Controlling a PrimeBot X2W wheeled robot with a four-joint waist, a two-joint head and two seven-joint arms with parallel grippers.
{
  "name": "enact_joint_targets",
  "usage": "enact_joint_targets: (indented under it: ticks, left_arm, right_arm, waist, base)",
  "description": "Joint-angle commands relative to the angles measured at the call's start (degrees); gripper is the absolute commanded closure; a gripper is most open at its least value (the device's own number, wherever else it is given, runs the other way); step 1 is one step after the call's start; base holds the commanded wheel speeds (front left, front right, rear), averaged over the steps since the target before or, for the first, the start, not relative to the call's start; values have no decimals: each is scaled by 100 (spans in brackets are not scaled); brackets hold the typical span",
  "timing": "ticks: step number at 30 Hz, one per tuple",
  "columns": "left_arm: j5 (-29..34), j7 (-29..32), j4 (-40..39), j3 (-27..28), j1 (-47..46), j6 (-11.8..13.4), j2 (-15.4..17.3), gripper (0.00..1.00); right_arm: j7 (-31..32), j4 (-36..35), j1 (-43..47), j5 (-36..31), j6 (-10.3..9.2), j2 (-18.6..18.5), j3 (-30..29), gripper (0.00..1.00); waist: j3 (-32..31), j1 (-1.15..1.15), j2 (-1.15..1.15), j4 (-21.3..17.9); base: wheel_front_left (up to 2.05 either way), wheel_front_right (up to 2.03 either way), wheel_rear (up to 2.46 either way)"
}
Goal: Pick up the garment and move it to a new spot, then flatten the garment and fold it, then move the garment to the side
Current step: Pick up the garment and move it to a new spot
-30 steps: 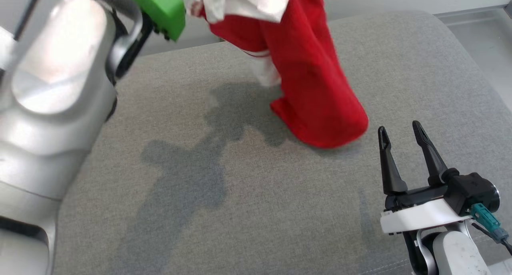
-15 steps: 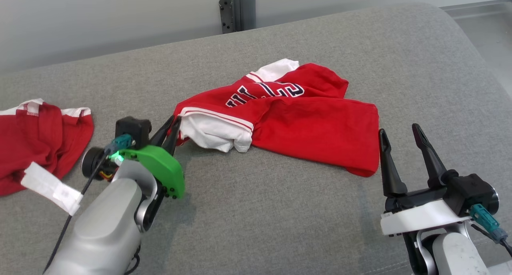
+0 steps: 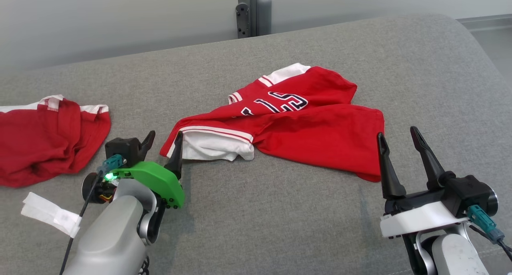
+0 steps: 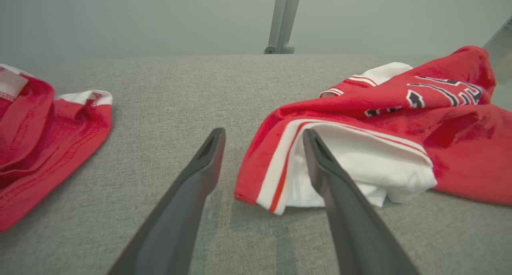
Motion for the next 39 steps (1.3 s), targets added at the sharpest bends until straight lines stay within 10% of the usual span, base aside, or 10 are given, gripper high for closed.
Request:
enact_joint_targets:
  ticks: [1,22,39]
  left_arm:
    - [140,-26,-145,113,150,-6,1,0]
    - [1921,-18,-3291,2131,2721,563,-297,0]
    - [2663,-19,-3604,2910,3459,252,-865,0]
  right_arm:
    - [-18,18,85,-43,0,-16,-14,0]
    - [-18,-25,221,-176,0,-16,-247,0]
    - [-18,145,383,2,0,-16,-132,0]
  waist:
    - [-59,0,0,52]
    - [-426,0,0,470]
    - [-538,0,0,562]
  base:
    - [0,0,0]
    - [0,0,0]
    - [0,0,0]
